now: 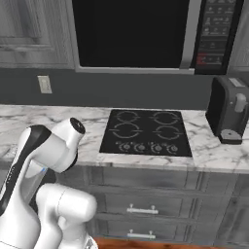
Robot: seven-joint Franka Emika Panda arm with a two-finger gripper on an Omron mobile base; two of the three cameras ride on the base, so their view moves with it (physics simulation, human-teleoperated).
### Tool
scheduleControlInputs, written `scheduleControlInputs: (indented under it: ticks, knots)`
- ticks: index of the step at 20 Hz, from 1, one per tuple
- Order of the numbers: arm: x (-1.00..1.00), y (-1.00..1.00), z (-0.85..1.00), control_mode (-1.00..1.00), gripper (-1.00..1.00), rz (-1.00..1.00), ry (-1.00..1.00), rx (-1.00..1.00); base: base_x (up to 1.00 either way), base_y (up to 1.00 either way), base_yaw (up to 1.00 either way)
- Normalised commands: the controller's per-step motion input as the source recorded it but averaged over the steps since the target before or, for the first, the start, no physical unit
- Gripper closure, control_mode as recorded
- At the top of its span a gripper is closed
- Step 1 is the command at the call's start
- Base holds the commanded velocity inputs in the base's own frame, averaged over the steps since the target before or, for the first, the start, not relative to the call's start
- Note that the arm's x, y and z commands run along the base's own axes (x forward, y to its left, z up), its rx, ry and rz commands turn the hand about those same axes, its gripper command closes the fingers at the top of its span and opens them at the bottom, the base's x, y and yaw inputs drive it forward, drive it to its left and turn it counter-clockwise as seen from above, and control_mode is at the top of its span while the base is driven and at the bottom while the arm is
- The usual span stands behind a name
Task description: Restock the sink supplies by placing the sponge and soap dispenser on the counter and next to the sink. Make sure the soap dispenser is upright.
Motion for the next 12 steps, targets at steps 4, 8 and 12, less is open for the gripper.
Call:
scheduleControlInputs:
  ticks: [4,8,12]
  knots:
    - [0.00,0.00,0.00,1.00,1.00,0.00,0.00,0.00,-0.26,-0.38,-0.47]
    - [0.00,0.00,0.00,1.00,1.00,0.00,0.00,0.00,-0.03,-0.49,-0.50]
    - [0.00,0.00,0.00,1.00,1.00,0.00,0.00,0.00,0.00,-0.65,-0.50]
